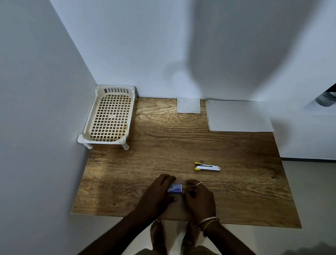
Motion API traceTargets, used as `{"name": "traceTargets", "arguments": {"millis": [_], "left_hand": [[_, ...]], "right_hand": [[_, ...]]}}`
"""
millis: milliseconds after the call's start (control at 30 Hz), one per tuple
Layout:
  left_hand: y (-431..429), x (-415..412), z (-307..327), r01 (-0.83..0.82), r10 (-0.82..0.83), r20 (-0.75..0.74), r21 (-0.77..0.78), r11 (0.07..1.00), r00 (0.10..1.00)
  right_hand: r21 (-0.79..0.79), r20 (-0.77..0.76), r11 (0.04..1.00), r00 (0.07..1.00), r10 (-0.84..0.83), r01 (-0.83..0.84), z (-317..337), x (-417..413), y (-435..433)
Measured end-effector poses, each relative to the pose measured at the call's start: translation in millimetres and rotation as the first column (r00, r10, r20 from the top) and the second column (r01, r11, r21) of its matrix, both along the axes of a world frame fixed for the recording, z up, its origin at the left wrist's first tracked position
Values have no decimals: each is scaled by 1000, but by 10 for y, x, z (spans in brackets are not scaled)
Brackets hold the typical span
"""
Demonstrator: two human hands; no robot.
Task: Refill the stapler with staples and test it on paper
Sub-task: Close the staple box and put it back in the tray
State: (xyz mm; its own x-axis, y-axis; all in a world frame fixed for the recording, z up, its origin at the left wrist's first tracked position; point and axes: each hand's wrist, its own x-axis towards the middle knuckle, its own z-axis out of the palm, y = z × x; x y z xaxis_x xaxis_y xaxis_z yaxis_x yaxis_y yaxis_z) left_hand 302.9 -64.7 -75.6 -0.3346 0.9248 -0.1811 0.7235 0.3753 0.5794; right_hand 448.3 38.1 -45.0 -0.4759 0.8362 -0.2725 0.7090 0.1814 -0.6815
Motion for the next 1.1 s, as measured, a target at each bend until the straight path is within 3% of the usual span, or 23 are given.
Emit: {"name": "traceTargets", "arguments": {"millis": [167, 400, 533, 733, 900, 1100], "left_hand": [[-176, -34, 29, -44, 45, -37, 18, 999, 998], [-171, -11, 94, -62, 64, -42, 30, 998, 997], [-159, -11, 87, -77, 79, -48, 35, 996, 996], [-119, -64, 100, -99, 99, -22, 3, 995, 995], [-85, -56, 113, -90, 90, -5, -1, 996, 996], [116, -28, 246, -35, 38, -21, 98, 995, 999]], "right_hand": [[83, 11, 995, 999, 53, -54, -13, 55, -19], [61, 108, 998, 994, 28, -34, 15, -18, -133], [76, 75, 995, 995, 62, -68, -10, -16, -154], [87, 105, 966, 966, 236, -245, -79, 114, 16], [142, 259, 882, 877, 405, -449, -47, 17, 117], [270, 187, 884, 922, 340, -381, 63, 121, 261]]}}
